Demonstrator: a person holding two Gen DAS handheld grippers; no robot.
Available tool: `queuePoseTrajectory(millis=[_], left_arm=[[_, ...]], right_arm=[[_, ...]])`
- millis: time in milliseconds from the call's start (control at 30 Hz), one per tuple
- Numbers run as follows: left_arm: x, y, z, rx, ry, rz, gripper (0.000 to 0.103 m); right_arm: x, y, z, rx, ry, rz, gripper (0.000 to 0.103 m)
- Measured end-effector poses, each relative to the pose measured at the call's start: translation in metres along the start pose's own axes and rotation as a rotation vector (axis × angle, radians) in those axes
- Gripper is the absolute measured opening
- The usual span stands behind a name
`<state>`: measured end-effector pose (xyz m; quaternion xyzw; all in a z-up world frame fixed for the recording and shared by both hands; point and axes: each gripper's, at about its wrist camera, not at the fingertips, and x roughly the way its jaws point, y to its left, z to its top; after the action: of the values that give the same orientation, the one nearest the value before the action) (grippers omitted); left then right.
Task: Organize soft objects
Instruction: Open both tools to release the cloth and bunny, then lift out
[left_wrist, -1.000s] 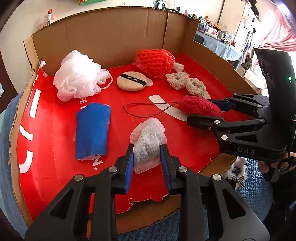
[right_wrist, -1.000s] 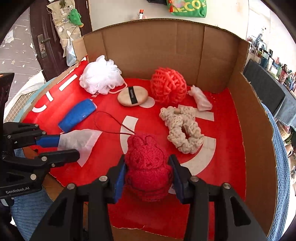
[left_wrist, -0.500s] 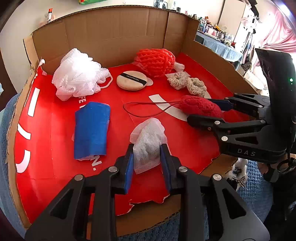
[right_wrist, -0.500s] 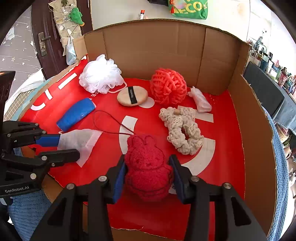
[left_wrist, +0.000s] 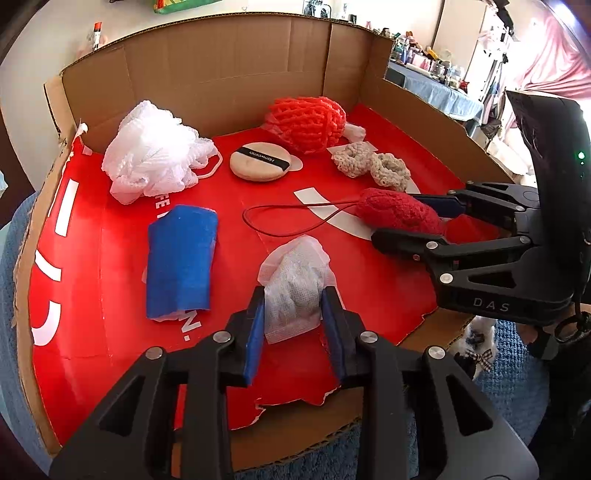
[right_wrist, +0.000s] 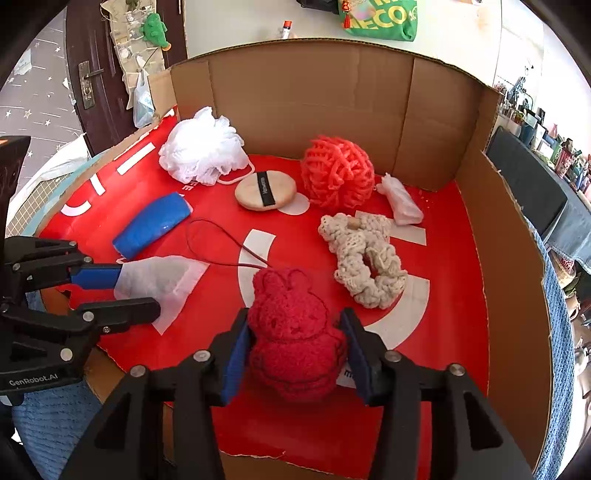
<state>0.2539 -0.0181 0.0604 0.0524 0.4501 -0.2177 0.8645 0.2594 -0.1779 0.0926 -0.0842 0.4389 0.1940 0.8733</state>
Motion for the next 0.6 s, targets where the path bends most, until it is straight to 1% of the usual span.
queuePoseTrajectory(millis=[67,100,133,300,433,533,567,600], left_arm=[[0.000,0.000,0.000,0.001,0.001,-0.009,0.038],[-0.001,-0.001,0.000,0.002,-0.003,-0.013,0.055],[-0.002,-0.002,0.000,0.004,-0.014,-0.010,0.060],[-0.004,-0.006,0.000,0.020,-0.024,-0.009,0.060],[-0.009,-0.008,0.001,0.021,-0.040,-0.009,0.060],[-0.017,-0.009,0.000,0.017,-0.059,-0.008,0.060],[-0.019,-0.010,0.000,0.015,-0.063,-0.007,0.061],[-0.022,-0.010,0.000,0.012,-0.070,-0.003,0.064]], right_arm=[[0.000,0.000,0.000,-0.001,-0.001,-0.002,0.054],[0.000,0.000,0.000,-0.001,-0.001,-0.003,0.054],[0.000,0.000,0.000,-0.001,-0.001,-0.003,0.054],[0.000,-0.001,-0.001,0.004,-0.001,-0.003,0.055],[-0.006,-0.001,-0.001,0.004,-0.016,-0.007,0.064],[-0.012,0.001,0.000,0.004,-0.033,-0.009,0.067],[-0.015,0.001,0.000,0.007,-0.038,-0.009,0.069],[-0.018,0.000,0.000,0.011,-0.045,-0.008,0.070]])
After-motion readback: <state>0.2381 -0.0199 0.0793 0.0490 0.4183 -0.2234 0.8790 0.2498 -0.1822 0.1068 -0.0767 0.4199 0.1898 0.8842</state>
